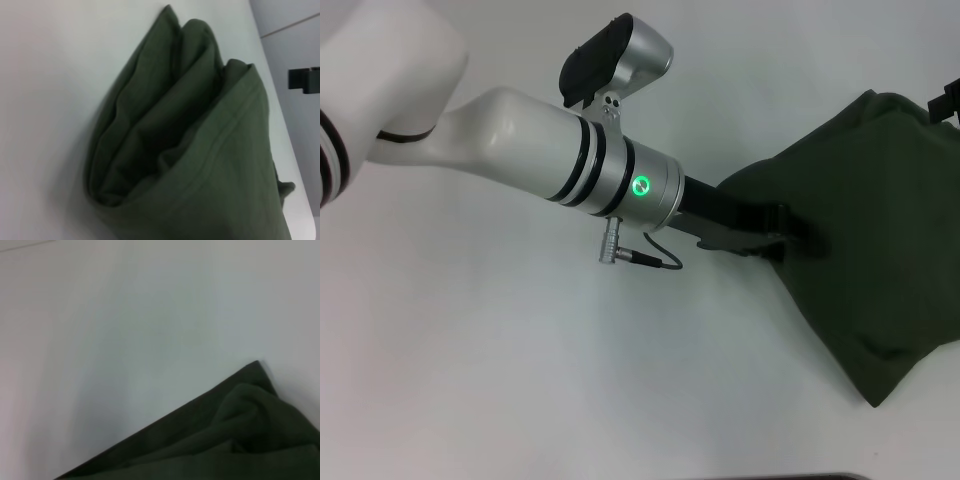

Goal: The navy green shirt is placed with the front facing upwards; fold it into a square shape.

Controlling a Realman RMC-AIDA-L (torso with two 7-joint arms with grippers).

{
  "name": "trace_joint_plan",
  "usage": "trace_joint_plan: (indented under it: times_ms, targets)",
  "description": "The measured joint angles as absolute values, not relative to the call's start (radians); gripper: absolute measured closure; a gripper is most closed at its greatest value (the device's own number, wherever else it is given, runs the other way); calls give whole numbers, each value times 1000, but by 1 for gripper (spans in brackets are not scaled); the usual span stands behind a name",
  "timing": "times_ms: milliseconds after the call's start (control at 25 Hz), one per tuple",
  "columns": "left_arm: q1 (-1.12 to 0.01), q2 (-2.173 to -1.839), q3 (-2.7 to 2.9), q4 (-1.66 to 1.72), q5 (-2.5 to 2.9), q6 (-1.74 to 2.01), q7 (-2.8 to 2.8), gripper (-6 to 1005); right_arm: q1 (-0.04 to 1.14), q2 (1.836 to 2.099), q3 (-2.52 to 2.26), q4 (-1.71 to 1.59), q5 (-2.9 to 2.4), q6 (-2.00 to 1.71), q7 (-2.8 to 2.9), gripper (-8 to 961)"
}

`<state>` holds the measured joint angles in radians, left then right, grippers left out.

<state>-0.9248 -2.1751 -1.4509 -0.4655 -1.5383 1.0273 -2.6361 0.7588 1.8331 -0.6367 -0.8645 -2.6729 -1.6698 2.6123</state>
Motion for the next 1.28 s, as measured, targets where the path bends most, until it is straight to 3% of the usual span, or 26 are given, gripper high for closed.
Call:
trace_joint_plan:
  times_ms: [40, 160, 400, 920, 1280]
  targets:
    - [-926, -2175, -1451, -465, -1539, 1027, -2636, 316, 759, 1833, -637, -865, -2670, -1671, 2612, 475]
    - [-928, -2175, -1449, -464, -1539, 1021, -2636, 537, 760, 1833, -637, -867, -2666, -1676, 2613, 475]
    - [-924, -2175, -1448, -464, -1539, 1017, -2637, 772, 762, 1833, -638, -866, -2666, -1678, 2614, 476]
    - [-895, -2162, -1453, -490, -1525, 1055, -2634, 959, 762, 1837, -645, -861, -2666, -1679, 2619, 477]
    - [-780, -2088, -1566, -641, -1358, 1111, -2721, 962, 761, 1847, -639, -859, -2666, -1691, 2622, 478]
